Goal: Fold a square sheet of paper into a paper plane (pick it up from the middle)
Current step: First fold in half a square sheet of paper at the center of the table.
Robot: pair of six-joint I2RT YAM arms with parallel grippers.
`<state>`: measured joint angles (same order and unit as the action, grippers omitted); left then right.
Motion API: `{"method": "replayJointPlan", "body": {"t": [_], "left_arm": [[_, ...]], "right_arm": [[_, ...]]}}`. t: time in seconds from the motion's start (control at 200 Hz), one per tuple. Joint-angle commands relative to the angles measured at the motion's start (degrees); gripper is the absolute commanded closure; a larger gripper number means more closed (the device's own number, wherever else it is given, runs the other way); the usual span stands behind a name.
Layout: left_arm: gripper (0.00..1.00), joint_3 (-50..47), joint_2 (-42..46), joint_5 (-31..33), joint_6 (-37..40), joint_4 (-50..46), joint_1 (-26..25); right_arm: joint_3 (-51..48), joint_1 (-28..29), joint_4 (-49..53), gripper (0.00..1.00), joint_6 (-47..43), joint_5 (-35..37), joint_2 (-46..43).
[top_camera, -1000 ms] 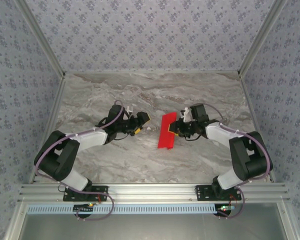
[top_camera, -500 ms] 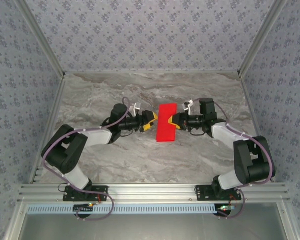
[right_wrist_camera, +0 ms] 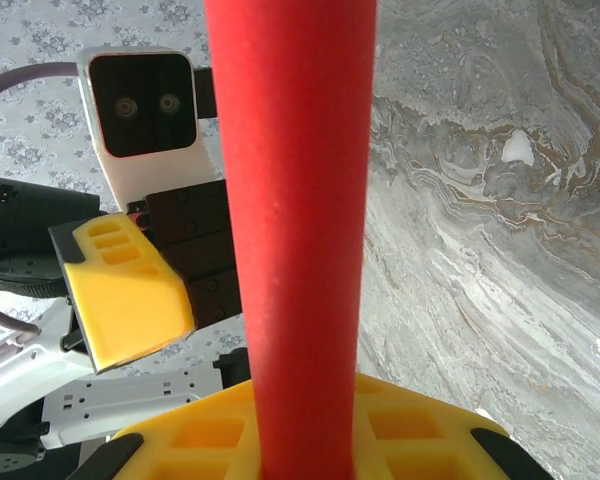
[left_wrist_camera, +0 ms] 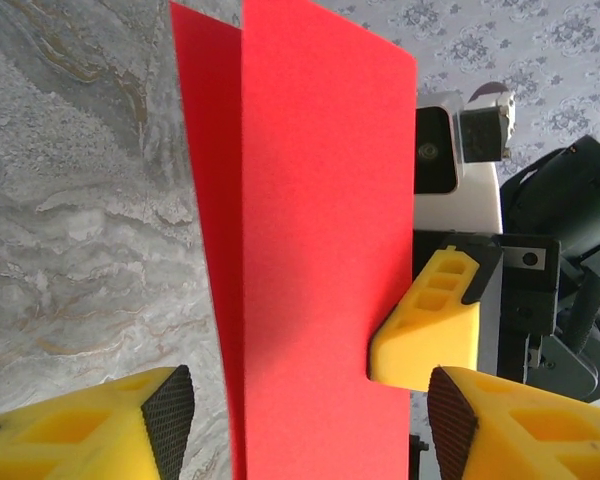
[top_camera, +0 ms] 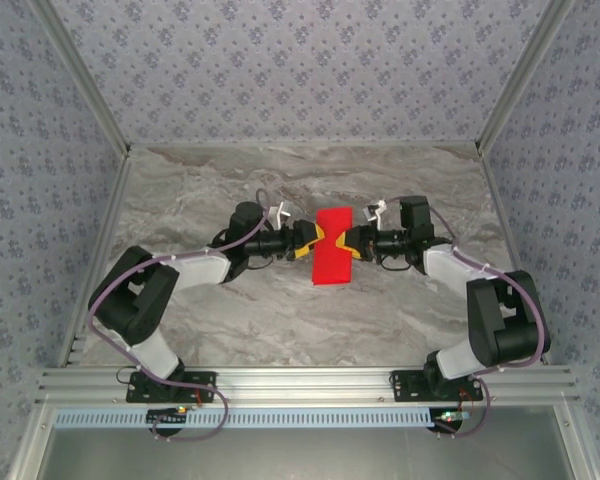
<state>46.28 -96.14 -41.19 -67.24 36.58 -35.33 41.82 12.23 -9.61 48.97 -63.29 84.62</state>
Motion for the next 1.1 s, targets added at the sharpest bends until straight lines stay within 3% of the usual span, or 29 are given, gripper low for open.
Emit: {"method": "replayJointPlan", "body": {"t": [0.0, 0.839, 1.094], "left_arm": [[0.36, 2.1, -1.1, -1.5, 2.4, -1.1, -0.3], [0.74, 1.5, -2.4, 1.6, 6.1, -6.4, 0.7], [0.92, 1.4, -2.7, 5.0, 9.7, -11.6, 1.1]], "right_arm": [[1.7, -0.2, -0.8, 0.79, 1.0, -1.8, 0.9], [2.4, 0.9, 1.1, 0.79, -2.5, -0.1, 8.5], [3.4, 1.0, 7.0, 0.70, -7.2, 3.2, 10.4]]}}
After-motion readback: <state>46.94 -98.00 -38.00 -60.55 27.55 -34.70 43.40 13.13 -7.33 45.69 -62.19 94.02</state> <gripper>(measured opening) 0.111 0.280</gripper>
